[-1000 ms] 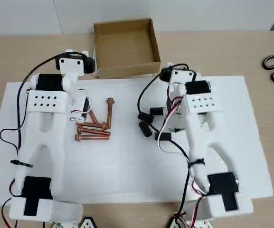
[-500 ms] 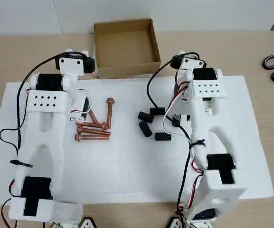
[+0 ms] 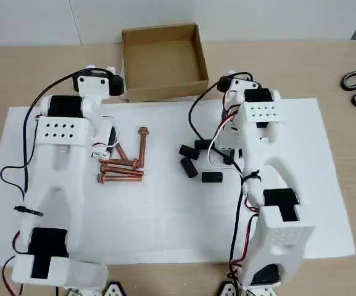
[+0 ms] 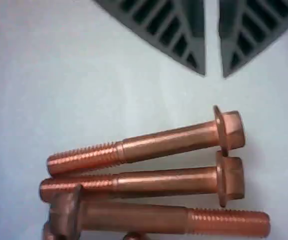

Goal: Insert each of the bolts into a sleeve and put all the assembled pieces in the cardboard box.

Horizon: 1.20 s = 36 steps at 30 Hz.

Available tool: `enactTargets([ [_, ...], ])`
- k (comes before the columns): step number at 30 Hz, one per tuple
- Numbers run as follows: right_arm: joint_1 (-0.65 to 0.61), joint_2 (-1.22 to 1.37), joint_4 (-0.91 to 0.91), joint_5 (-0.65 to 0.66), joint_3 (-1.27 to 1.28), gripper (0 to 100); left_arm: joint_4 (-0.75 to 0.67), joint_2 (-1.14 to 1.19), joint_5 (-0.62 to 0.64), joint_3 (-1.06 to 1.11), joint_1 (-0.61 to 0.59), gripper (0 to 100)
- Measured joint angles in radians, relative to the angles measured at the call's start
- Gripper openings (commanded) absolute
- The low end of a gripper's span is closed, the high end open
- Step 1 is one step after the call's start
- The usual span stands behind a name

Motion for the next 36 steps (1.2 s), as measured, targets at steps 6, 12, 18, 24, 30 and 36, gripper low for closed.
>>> enactTargets([
  [6,-0.021,0.009,-0.017,0.003,0.000,10.6,-0.005,0.000,0.002,0.000,0.000,1],
  [12,-0.037,0.009,-0.020,0.038,0.000,18.0,-0.009,0.000,0.002,0.000,0.000,1],
  [18,-0.035,0.009,-0.048,0.040,0.000,17.7,-0.023,0.000,0.002,0.000,0.000,1],
  [24,-0.035,0.054,-0.066,0.040,0.000,17.7,-0.023,0.000,0.002,0.000,0.000,1],
  [30,-0.035,0.126,-0.094,0.040,-0.009,17.7,-0.023,0.000,0.002,0.000,0.000,1],
  [36,-0.035,0.140,-0.101,0.040,-0.012,17.6,-0.023,0.000,0.002,0.000,0.000,1],
])
